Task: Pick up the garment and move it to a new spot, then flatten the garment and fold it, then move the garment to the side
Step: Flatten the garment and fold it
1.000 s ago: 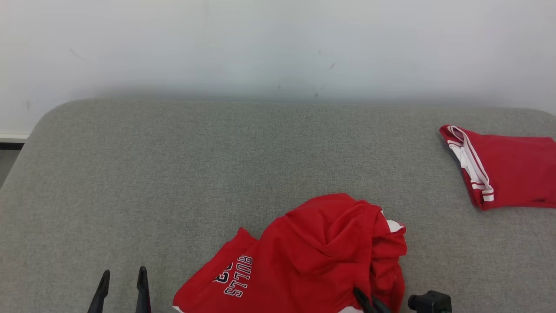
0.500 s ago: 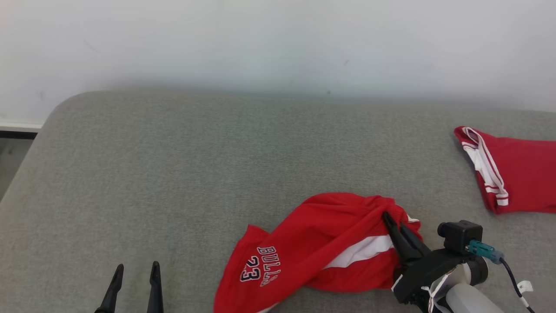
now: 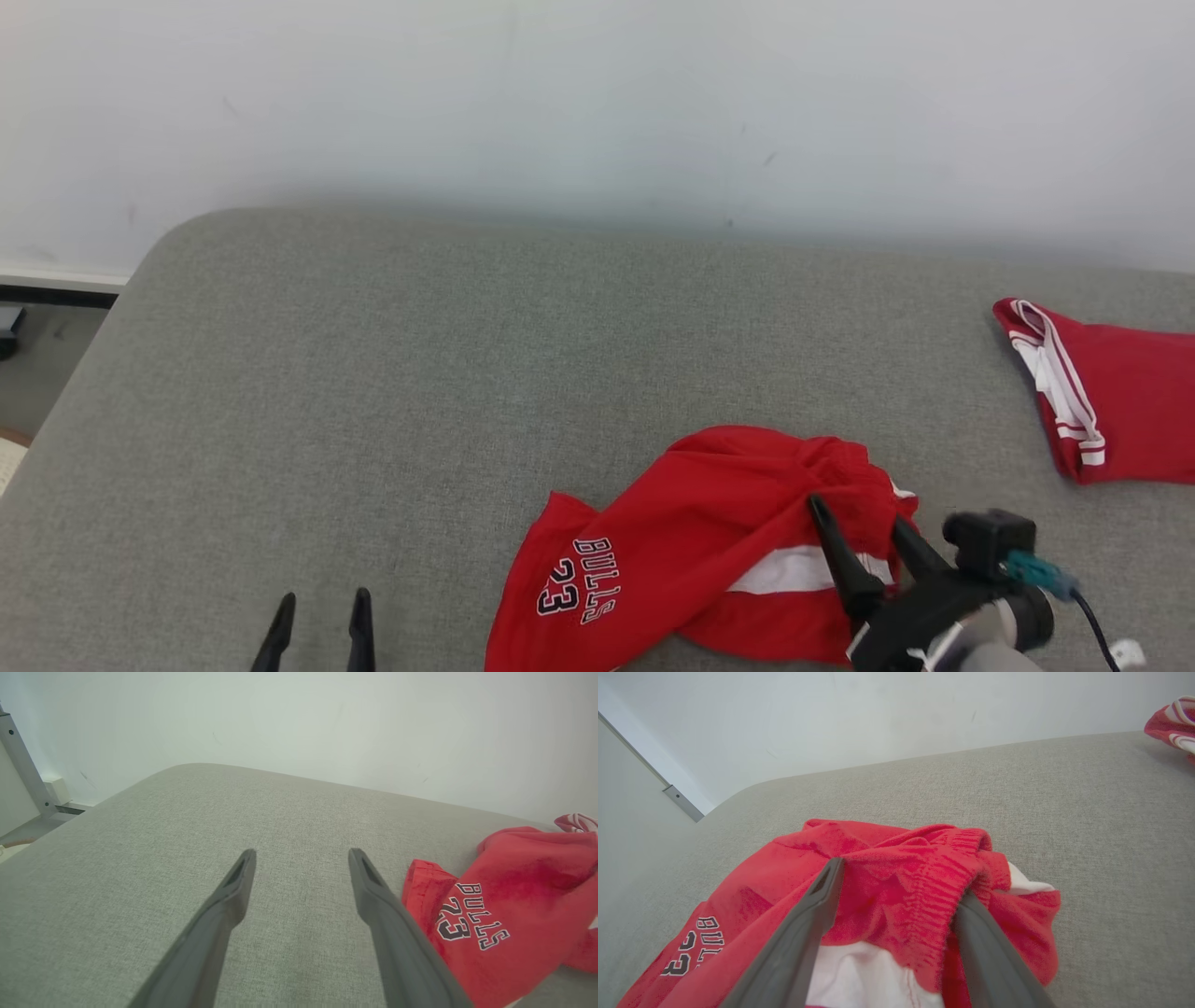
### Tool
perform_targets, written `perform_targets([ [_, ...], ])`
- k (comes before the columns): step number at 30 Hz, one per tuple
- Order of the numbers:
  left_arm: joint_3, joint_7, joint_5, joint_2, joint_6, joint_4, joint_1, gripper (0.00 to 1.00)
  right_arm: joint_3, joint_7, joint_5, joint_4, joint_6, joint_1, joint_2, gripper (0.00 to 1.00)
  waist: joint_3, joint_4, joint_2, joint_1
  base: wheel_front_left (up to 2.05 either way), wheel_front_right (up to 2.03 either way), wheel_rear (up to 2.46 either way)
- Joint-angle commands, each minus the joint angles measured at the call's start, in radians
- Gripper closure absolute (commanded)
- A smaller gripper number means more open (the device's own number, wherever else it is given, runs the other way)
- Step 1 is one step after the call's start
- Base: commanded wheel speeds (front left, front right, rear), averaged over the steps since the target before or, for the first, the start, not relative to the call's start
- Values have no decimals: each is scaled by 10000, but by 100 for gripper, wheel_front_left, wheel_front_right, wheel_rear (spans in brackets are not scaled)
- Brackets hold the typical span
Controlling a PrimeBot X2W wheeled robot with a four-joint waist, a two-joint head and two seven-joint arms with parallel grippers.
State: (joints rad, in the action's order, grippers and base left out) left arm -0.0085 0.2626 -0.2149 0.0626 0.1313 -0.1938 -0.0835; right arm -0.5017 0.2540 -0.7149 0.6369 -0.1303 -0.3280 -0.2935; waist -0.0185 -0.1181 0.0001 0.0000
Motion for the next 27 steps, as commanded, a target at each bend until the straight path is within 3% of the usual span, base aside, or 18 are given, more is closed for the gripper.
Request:
perform_targets([
  [1, -131, 31, -56, 20, -16, -24, -231, 0, 107, 85, 16, -324, -5, 419, -174, 0, 162, 43, -1, 0, 0, 0, 0],
  [12, -927, 31, -278, 201, -16, 122, -851, 0, 868, 108, 532, -2464, -5, 2508, -564, 0, 251, 246, -1, 0, 0, 0, 0],
  [27, -3186, 31, -844, 963, -18, -1575, -98, 0, 1259, -338, 1694, -2995, -5, 2885, -392, 0, -121, 234, -1, 0, 0, 0, 0],
])
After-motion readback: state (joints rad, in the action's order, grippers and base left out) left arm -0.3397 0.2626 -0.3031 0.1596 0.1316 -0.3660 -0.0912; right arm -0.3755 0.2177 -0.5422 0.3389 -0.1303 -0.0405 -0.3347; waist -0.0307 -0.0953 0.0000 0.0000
